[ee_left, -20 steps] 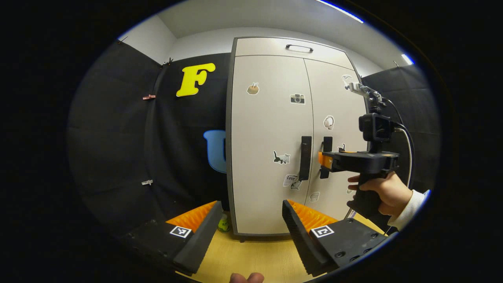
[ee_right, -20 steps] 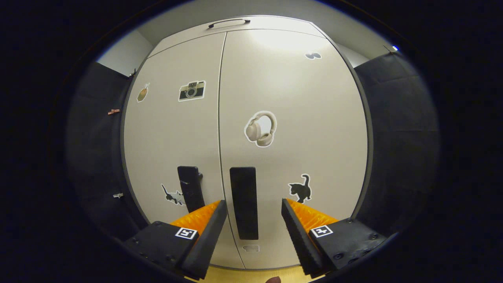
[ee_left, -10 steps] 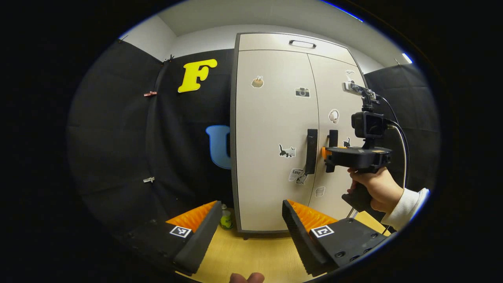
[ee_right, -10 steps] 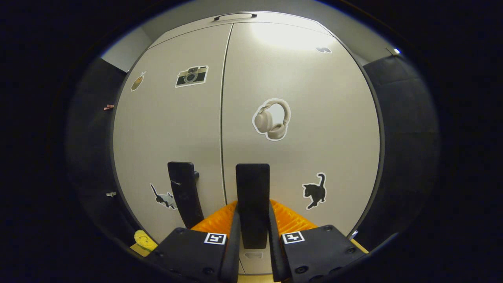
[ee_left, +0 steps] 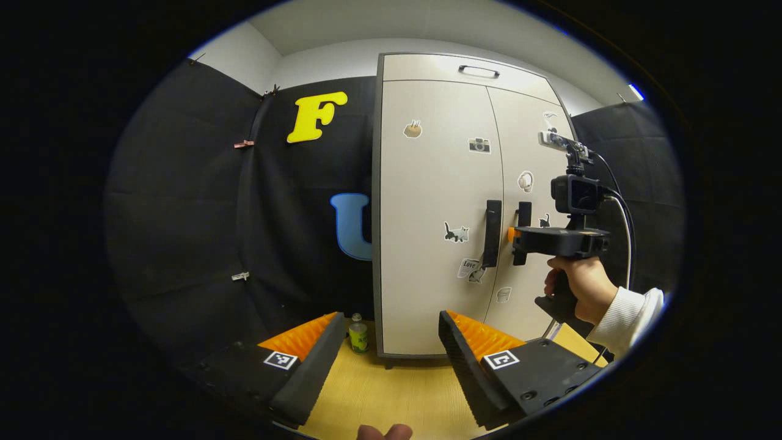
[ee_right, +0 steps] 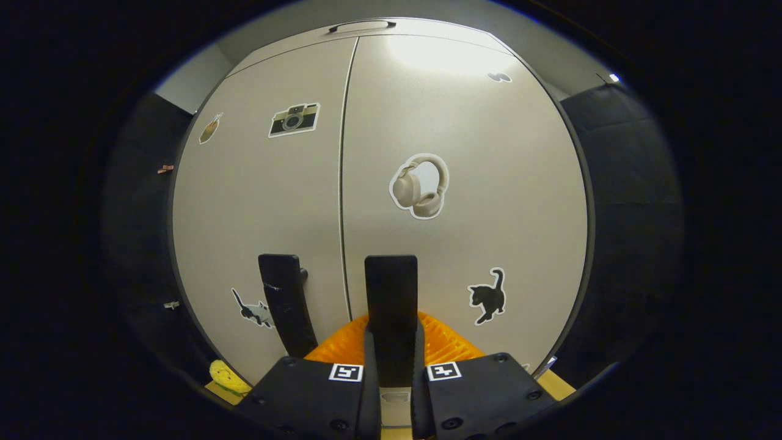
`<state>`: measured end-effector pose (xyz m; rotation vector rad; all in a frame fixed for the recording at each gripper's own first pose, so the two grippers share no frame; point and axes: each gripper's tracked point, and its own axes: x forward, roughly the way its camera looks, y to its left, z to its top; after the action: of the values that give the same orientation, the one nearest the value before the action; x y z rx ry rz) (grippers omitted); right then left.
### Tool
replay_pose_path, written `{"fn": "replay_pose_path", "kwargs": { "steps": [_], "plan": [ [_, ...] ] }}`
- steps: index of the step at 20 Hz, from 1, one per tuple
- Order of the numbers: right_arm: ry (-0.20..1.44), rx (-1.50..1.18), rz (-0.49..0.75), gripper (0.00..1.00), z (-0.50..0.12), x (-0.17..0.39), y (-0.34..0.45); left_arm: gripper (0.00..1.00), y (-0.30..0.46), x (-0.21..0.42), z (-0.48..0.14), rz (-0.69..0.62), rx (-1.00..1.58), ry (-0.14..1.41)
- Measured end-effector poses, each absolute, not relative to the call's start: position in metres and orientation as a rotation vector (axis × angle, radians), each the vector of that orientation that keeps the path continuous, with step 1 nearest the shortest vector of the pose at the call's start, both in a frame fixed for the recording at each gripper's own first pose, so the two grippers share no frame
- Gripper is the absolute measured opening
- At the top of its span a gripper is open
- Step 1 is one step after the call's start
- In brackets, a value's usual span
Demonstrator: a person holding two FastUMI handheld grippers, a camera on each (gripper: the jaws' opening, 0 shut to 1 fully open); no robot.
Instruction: Open the right door of the double-door shoe cabinet with the right hand, and open the left door with the left hand.
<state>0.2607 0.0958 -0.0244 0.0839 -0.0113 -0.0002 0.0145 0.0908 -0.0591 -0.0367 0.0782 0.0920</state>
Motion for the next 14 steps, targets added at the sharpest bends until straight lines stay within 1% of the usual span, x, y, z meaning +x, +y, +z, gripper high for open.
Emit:
{"fn": "replay_pose_path", "kwargs": {
  "steps": [4,7,8,10,11,12,14],
  "plan": [
    [0.029,0.028,-0.007,0.23,-0.025,0.251,0.093,0.95,0.088,0.005,-0.055,0.095,-0.038,0.071],
    [0.030,0.044,0.019,0.23,-0.023,0.243,0.089,0.95,0.089,-0.001,-0.047,0.106,-0.029,0.049],
    [0.032,0.065,0.031,0.18,-0.021,0.238,0.088,0.94,0.090,-0.002,-0.047,0.110,-0.030,0.047],
    [0.035,0.079,0.046,0.18,-0.021,0.234,0.084,0.95,0.088,-0.005,-0.046,0.112,-0.037,0.048],
    [0.035,0.076,0.050,0.16,-0.020,0.230,0.082,0.95,0.087,-0.006,-0.045,0.115,-0.037,0.048],
    [0.030,0.083,0.052,0.18,-0.019,0.227,0.080,0.94,0.085,-0.009,-0.044,0.118,-0.034,0.046],
    [0.024,0.097,0.062,0.18,-0.018,0.222,0.076,0.95,0.076,-0.019,-0.042,0.120,-0.031,0.043]
  ]
}}
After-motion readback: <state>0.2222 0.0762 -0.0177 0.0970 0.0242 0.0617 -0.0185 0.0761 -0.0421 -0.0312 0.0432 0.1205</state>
